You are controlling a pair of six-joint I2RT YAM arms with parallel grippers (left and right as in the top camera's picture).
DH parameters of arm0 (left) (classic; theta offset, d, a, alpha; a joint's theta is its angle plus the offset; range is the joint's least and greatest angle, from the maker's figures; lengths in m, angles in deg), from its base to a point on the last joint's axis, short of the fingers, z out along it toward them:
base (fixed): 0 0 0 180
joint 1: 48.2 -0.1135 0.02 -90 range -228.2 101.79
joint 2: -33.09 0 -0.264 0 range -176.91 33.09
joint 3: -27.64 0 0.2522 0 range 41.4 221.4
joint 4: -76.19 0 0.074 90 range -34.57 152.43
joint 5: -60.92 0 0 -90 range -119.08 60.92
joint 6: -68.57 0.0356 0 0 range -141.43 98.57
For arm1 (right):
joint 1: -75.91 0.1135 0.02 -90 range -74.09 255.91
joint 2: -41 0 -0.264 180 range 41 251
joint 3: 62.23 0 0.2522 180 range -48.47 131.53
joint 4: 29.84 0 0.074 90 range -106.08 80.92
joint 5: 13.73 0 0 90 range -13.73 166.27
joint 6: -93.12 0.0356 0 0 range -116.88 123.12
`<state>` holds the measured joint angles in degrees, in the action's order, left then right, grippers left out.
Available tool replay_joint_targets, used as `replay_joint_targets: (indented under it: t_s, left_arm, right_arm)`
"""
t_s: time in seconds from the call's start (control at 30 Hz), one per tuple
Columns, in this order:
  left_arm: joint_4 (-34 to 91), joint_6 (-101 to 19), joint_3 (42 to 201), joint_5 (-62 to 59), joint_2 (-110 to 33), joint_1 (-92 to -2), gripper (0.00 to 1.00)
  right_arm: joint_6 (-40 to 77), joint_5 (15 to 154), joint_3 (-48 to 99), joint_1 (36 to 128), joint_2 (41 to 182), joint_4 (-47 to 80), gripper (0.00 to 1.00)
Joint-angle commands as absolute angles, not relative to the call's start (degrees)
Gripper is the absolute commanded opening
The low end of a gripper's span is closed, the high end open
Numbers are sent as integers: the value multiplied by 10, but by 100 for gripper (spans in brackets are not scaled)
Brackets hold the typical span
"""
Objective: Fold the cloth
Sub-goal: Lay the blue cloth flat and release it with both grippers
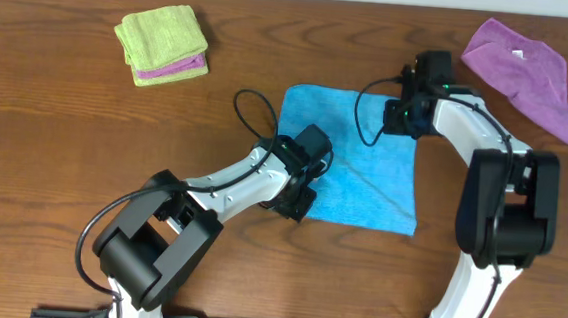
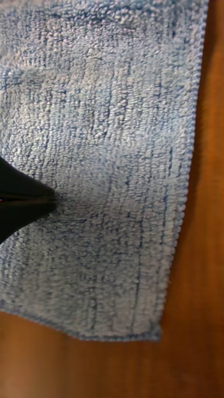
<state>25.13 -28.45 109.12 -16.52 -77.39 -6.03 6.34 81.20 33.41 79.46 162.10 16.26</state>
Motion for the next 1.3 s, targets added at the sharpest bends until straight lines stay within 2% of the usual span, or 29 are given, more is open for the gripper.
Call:
replay_joint_targets:
  t_s: [0.0, 0.2, 0.47, 0.5, 0.6, 0.7, 0.73, 1.0, 1.07, 1.1, 1.2, 1.23, 1.27]
  left_arm:
    - [243, -292, 1067, -141, -791, -54, 6]
    - [245, -292, 1067, -142, -791, -54, 6]
    - [253, -292, 1069, -146, -787, -62, 6]
    - [254, -291, 1070, -146, -784, -65, 6]
    - [254, -291, 1079, -146, -770, -80, 6]
    - [256, -286, 1091, -147, -752, -89, 6]
    - [258, -286, 1094, -149, -747, -91, 6]
    - [261, -262, 1153, -190, -697, -93, 6]
    - [261, -261, 1169, -190, -685, -94, 15]
    - [260, -261, 1173, -190, -681, -94, 33]
    - [254, -261, 1177, -190, -671, -104, 59]
    - [254, -261, 1177, -188, -671, -111, 70]
    - [253, -261, 1177, -182, -671, -119, 89]
  right_arm:
    - [56, 797, 367, 787, 1668, 173, 1]
    - [56, 797, 438, 783, 1704, 220, 1]
    - [59, 797, 457, 783, 1695, 253, 3]
    - [58, 797, 462, 783, 1694, 259, 5]
    - [59, 797, 485, 783, 1687, 292, 32]
    - [59, 797, 514, 784, 1678, 326, 44]
    - [59, 797, 522, 784, 1676, 333, 50]
    - [58, 797, 588, 785, 1627, 376, 57]
    - [58, 797, 589, 785, 1611, 386, 56]
    - [58, 797, 590, 785, 1600, 400, 55]
    - [52, 797, 590, 785, 1571, 456, 52]
    - [44, 797, 590, 784, 1561, 474, 53]
    - [38, 797, 590, 784, 1552, 486, 54]
